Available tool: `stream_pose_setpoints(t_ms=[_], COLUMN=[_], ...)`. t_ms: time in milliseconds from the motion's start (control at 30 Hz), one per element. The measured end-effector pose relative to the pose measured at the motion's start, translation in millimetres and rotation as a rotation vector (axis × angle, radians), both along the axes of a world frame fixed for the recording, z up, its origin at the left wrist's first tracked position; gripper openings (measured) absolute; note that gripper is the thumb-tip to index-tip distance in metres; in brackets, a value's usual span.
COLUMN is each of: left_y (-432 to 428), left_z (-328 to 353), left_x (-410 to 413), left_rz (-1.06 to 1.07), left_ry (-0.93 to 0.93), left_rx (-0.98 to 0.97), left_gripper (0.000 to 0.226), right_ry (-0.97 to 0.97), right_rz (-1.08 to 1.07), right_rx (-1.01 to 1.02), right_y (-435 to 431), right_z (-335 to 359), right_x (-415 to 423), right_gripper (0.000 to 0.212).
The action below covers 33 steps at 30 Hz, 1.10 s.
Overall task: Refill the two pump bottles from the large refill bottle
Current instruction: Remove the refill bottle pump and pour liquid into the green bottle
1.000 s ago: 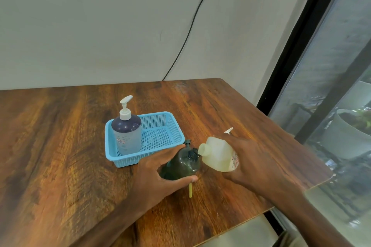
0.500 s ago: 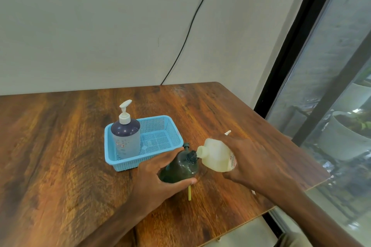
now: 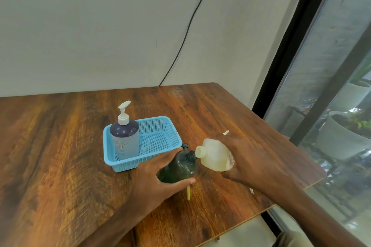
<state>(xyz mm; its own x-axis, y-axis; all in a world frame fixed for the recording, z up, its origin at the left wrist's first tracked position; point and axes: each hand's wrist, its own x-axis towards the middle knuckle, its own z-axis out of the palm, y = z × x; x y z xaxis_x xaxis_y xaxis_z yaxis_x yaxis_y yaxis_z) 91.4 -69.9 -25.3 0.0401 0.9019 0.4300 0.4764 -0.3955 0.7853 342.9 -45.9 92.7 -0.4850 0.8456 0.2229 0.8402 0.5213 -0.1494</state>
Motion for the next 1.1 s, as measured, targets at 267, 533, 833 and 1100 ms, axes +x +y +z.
stream_pose_setpoints(t_ms=[267,533,833,1100], left_y=[-2.5,-2.4,-1.9,-1.3], left_z=[2.5,1.3,2.9,0.8], left_x=[0.7,1.0,1.2,0.8], left_rz=[0.009,-0.006,-0.036,-0.013], left_ry=[0.015,0.015,0.0,0.015], left_rx=[0.034,0.026,0.038,0.07], left_gripper=[0.081,0.085,0.078,0.078], right_ry=[-0.012,-0.017,-0.046,-0.068], right_rz=[-0.004,-0.007,0.017,0.007], right_rx=[-0.014,-0.011,0.001,-0.009], right_y=[3.4,4.3,2.0,1.7], right_z=[-4.9,-6.6,1.3,2.3], right_x=[2.4,5.2,2.9,1.6], right_gripper=[0.079,0.08,0.072,0.078])
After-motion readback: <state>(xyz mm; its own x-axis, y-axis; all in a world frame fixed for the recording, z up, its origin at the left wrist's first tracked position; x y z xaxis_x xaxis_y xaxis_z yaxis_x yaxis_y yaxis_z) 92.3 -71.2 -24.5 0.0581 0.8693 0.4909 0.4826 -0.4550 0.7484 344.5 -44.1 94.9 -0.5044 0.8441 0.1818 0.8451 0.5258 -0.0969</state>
